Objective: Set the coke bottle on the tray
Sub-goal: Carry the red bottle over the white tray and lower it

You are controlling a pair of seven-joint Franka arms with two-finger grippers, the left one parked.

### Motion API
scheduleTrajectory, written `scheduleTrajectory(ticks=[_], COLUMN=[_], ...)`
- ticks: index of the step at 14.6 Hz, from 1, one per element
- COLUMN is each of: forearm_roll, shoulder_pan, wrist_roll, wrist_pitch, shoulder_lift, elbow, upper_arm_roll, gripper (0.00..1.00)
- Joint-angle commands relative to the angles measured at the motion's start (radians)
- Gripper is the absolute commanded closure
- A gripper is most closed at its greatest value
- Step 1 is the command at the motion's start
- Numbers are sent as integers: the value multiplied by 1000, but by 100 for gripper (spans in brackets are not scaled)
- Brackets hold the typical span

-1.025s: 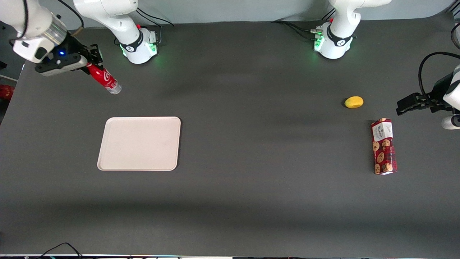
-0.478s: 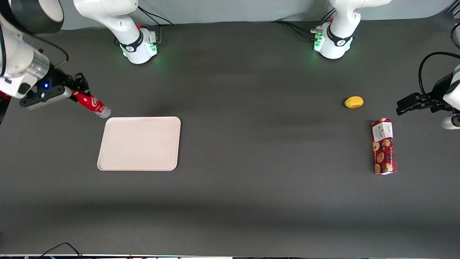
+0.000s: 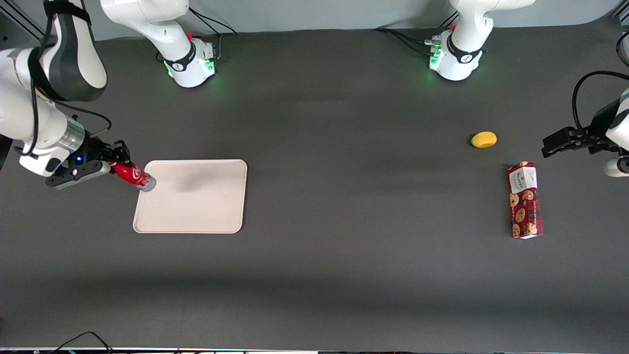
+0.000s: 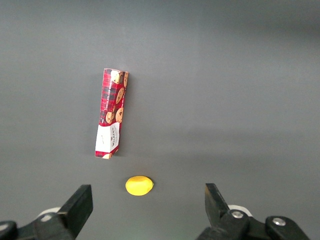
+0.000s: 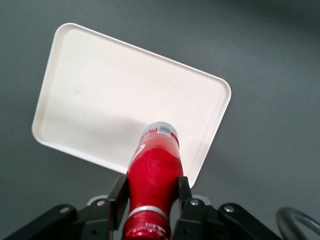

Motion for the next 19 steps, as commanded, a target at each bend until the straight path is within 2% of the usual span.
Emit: scheduleTrajectory(ticks=[1, 7, 11, 14, 19], forearm_roll=[-12, -10, 3, 90, 98], shoulder_pan=[0, -12, -25, -26, -32], wrist_roll=[-30, -46, -116, -166, -181], wrist_pitch=[58, 206, 298, 318, 319], shoulder_lift=[11, 57, 112, 154, 194], elbow=[-21, -79, -89, -95, -93], upper_arm_roll=[-17, -23, -48, -52, -55], gripper=[100, 100, 100, 100, 100])
